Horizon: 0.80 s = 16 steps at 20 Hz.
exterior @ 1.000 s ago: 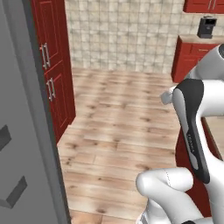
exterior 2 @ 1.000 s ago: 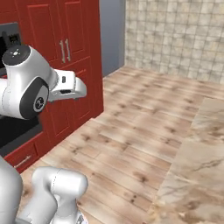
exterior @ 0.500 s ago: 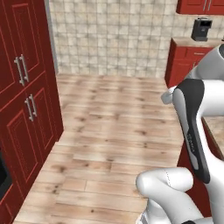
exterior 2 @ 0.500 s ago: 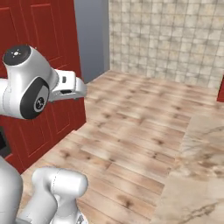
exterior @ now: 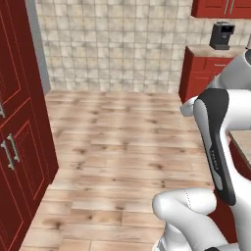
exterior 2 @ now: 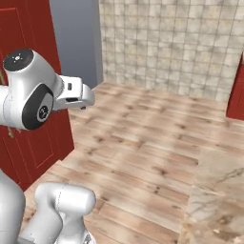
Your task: Place the liquor and beer on the top shelf of the fridge to keep them out of children's reach, and place the avocado on lower shelves for easy access.
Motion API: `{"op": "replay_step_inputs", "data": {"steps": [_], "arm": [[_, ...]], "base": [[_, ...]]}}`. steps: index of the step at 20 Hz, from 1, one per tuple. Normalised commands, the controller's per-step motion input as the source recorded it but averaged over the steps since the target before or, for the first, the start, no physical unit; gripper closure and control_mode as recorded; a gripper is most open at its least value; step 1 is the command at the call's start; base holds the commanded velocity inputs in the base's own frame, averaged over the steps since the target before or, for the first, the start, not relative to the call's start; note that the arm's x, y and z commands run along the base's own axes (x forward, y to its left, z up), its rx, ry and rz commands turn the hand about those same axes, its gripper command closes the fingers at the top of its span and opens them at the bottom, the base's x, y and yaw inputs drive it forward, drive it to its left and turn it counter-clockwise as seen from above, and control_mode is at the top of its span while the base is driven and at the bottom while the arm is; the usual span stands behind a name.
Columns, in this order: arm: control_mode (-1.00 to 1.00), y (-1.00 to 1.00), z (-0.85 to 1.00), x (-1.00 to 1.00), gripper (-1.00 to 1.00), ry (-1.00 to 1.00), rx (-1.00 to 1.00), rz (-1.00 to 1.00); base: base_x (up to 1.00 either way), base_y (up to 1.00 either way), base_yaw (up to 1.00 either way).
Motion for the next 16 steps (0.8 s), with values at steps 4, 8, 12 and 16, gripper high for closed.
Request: {"op": "replay_step_inputs", "data": {"steps": [4,8,12,16], "arm": [[1.00,0.00,0.00,0.00,-1.00,0.00,0.00,0.00],[1.00,0.00,0.00,0.00,-1.00,0.00,0.00,0.00],[1.00,0.00,0.00,0.00,-1.00,0.00,0.00,0.00],[1.00,0.00,0.00,0.00,-1.00,0.00,0.00,0.00]], "base": [[1.00,0.15,-0.33],[1.00,0.16,-0.39],[1.00,0.21,-0.38],[1.00,0.26,-0.37]]}}
